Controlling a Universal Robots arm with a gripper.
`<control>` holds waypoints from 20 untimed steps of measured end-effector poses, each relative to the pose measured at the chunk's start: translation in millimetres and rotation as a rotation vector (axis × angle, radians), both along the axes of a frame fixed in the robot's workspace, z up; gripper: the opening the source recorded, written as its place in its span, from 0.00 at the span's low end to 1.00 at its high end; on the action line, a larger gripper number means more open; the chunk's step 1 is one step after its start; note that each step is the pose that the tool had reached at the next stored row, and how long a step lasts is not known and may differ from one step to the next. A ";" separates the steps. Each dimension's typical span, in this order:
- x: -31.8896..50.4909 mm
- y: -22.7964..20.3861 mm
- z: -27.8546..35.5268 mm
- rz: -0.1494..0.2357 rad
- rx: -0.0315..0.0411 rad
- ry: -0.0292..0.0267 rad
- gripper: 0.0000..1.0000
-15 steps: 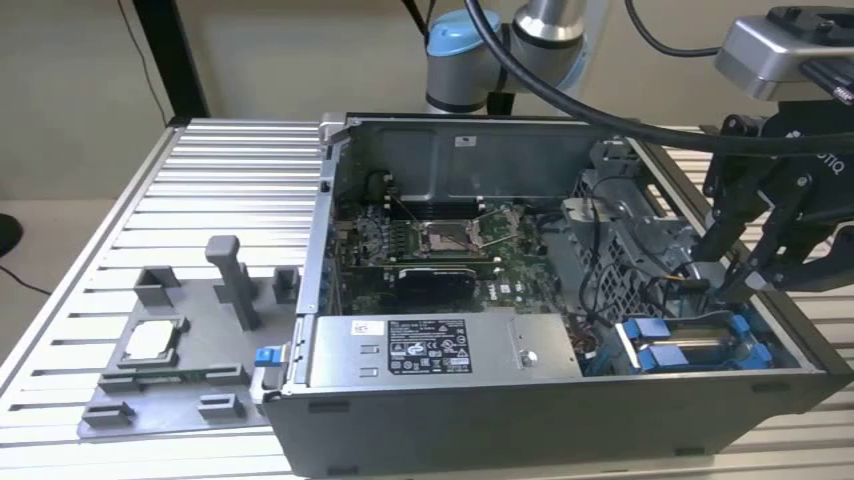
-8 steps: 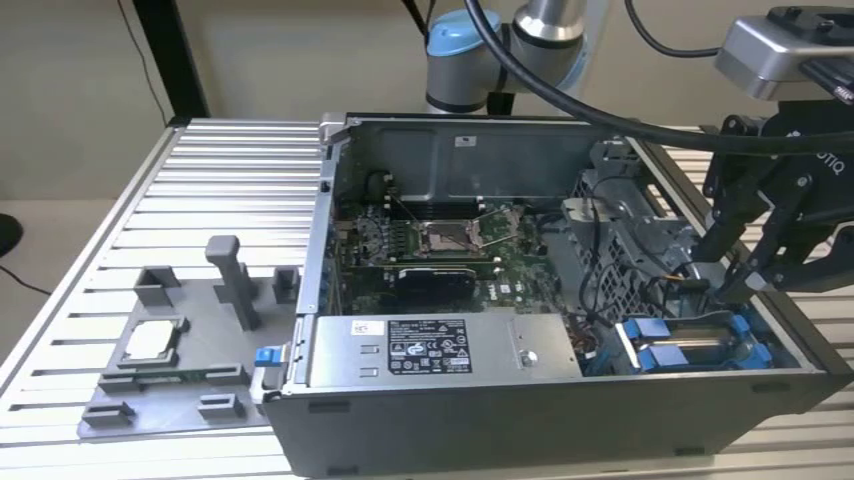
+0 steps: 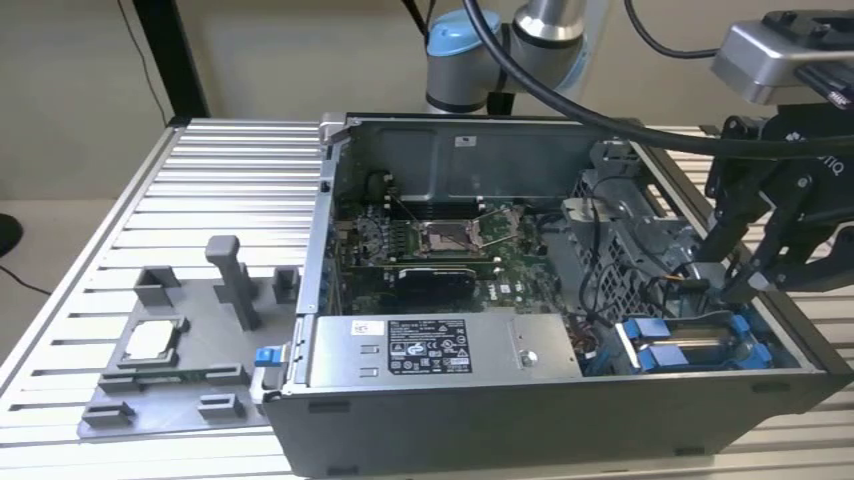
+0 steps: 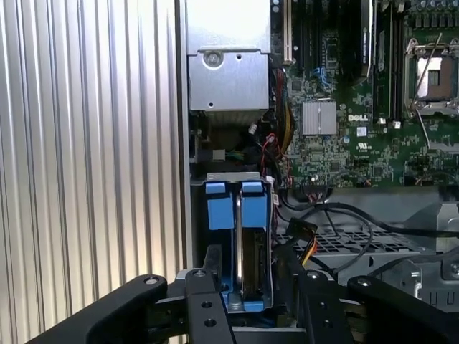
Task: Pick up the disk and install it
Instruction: 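Insert the first disk wire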
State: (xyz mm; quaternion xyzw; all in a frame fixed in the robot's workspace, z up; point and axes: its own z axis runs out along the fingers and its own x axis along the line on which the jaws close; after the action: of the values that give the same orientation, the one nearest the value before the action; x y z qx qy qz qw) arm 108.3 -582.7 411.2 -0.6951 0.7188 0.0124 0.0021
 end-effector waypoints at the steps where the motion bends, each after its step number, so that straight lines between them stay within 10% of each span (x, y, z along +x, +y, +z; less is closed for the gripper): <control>1: 0.4 0.1 -0.7 0.000 0.0001 -0.0037 1.00; 8: 7.4 6.7 -10.7 -0.004 0.0006 -0.0042 1.00; 20: 12.4 30.4 -23.5 -0.004 0.0039 -0.0048 1.00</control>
State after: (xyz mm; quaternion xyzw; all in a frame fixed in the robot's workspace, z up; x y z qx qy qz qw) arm 120.7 -552.3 387.7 -0.6937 0.7202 0.0122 0.0052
